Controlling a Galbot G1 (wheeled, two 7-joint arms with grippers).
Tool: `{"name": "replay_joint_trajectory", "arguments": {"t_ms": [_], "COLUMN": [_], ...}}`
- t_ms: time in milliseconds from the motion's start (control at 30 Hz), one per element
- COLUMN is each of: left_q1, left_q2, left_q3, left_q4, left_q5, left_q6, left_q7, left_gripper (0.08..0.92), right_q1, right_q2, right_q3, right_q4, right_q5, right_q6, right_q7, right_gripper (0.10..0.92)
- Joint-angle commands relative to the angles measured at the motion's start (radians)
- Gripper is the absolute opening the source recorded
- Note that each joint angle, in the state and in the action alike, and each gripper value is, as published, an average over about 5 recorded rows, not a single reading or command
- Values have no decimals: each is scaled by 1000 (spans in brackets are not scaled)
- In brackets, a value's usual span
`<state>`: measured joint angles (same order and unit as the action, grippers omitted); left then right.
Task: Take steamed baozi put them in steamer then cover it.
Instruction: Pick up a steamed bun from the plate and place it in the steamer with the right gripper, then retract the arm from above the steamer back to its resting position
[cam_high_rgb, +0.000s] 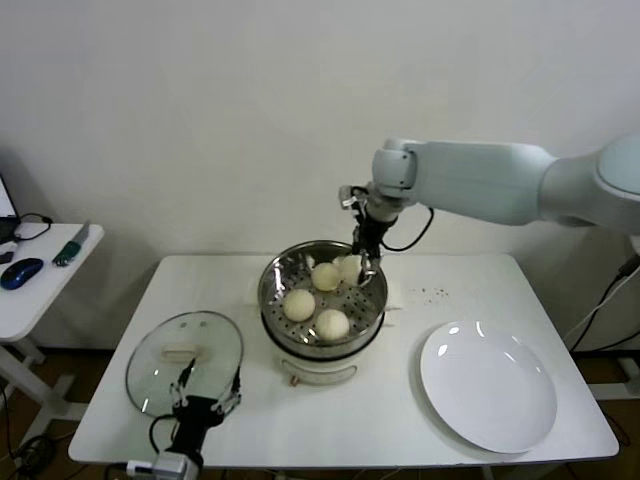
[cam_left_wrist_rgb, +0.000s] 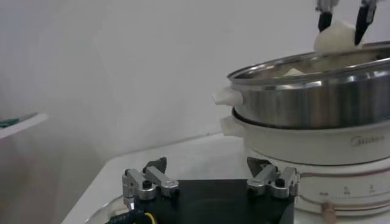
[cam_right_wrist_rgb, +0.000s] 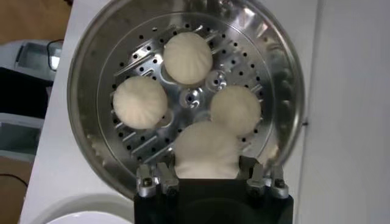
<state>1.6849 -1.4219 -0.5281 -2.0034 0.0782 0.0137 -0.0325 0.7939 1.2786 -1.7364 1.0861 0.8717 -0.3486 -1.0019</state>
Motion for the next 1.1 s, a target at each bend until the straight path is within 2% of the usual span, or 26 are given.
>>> {"name": "replay_joint_trajectory", "arguments": {"t_ms": [33,333,600,900,1000,1100], "left_q1": [-14,-25,-24,-18,-17,-17], "left_q2": [3,5,6,6,6,6], "left_q3": [0,2,2,-2,-3,-4], "left_q4": [7,14,14,10,8,7], "left_q5": [-10,-10,-8,-6,-5,-2], "left_q6": [4,8,9,7,6,6], "left_q7": [-1,-1,-2,-4,-6,-14], "left_gripper": [823,823,823,823,823,823], "right_q1": [-104,-126,-98,26,42,7], "right_q2": [69,64,50,-98,-201,-327], "right_q3": [-21,-20,12,54,103,187], "right_q4": [-28,-46,-49,77,134,229], "right_q5": [-12,-45,-50,-38,-55,-51], "right_q6": [-10,-6,-6,8,49,110], "right_q7": [9,11,7,-3,69,264], "right_gripper": [687,690,816,823,823,823]}}
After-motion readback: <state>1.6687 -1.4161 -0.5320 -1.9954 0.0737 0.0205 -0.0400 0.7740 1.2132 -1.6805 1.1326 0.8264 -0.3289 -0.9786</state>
